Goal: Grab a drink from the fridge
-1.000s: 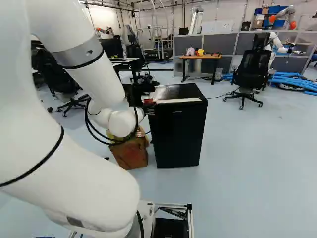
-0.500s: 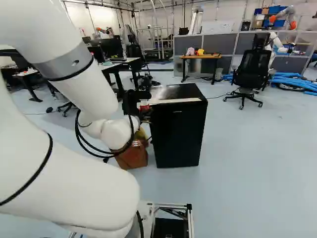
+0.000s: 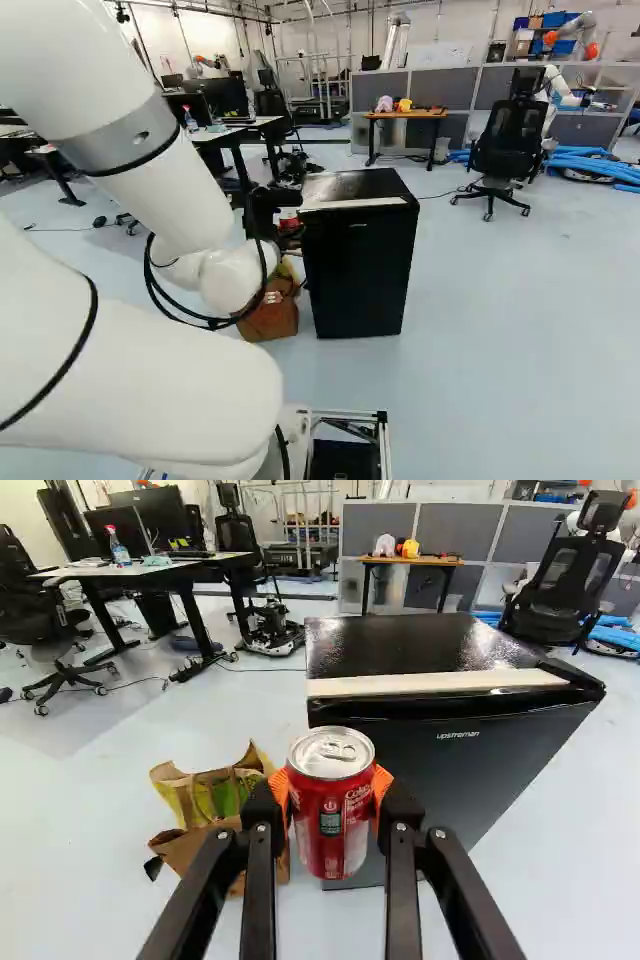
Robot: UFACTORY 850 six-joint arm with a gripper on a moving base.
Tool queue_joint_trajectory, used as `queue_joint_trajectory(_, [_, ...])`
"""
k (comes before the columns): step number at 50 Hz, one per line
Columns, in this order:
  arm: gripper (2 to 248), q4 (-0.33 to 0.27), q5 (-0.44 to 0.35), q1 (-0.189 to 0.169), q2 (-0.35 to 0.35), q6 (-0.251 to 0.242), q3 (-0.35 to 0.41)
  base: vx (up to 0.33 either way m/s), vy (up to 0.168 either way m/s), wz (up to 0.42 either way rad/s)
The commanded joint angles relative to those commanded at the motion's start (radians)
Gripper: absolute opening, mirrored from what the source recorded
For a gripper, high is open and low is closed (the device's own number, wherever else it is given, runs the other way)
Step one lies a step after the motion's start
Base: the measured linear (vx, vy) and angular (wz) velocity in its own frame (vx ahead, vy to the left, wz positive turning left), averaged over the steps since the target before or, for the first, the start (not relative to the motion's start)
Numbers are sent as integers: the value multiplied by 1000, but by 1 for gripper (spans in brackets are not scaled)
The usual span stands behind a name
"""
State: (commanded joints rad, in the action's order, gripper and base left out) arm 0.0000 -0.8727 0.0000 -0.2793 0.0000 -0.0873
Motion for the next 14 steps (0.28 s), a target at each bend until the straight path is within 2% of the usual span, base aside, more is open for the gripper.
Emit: queue_joint_trajectory(14, [99,0,0,0,0,0,0,0,0,0])
